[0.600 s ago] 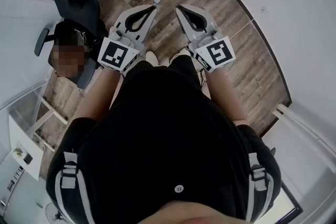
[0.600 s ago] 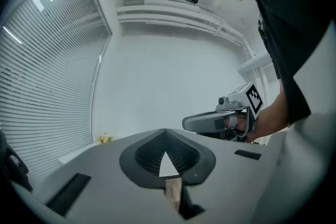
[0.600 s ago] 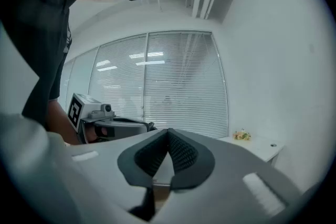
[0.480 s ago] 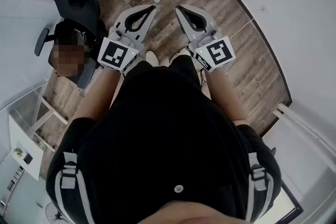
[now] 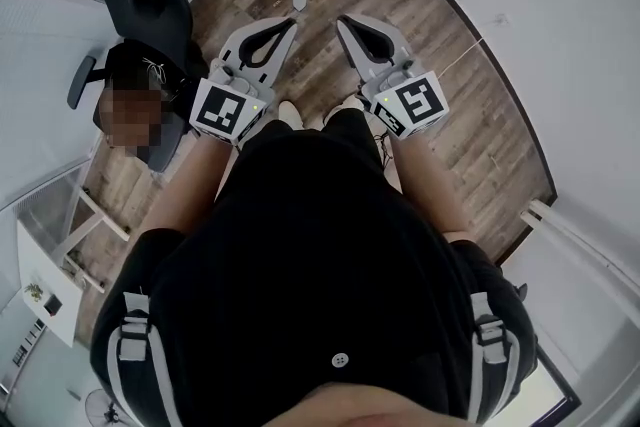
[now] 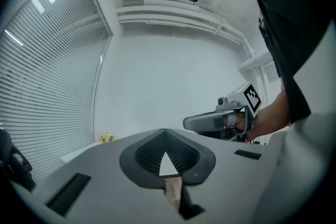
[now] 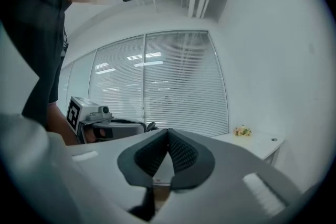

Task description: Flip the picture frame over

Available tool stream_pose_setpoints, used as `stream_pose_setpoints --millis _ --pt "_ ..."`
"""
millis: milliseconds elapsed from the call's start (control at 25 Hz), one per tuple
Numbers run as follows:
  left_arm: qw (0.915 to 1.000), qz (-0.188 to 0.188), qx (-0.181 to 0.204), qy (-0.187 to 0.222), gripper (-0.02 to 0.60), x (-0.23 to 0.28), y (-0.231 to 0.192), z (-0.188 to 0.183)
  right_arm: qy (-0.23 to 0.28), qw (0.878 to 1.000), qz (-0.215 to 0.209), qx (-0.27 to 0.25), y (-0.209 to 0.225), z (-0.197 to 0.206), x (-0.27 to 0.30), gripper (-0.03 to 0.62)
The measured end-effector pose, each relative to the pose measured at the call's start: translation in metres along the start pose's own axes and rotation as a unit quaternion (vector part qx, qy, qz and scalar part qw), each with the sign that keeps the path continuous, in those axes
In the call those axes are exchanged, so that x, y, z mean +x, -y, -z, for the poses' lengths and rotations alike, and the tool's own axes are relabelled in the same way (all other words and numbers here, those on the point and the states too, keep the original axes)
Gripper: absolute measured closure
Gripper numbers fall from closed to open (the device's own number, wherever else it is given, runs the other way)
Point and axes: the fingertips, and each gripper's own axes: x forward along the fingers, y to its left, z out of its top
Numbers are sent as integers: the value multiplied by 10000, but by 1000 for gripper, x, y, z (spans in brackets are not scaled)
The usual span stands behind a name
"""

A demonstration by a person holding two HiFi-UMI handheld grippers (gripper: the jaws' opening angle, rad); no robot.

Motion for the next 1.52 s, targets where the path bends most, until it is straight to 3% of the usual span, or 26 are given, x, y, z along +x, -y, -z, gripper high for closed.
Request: stream_pose_setpoints --millis 280,360,680,880,1520 --pt "9998 26 -43 174 577 -3 -1 -2 37 9999 110 -79 0 -2 1 582" --pt "9997 50 -53 217 577 -4 -1 -1 75 9999 152 -22 1 -3 0 512" --pt "9999 -56 -80 64 577 -4 -3 -1 34 9995 299 43 6 -2 -2 377" --pt "9998 -51 -136 131 577 3 0 -2 -49 9996 231 163 13 -2 -1 251" --pt "9993 -283 -134 195 577 68 -5 -13 -148 9999 -13 33 83 -9 0 226"
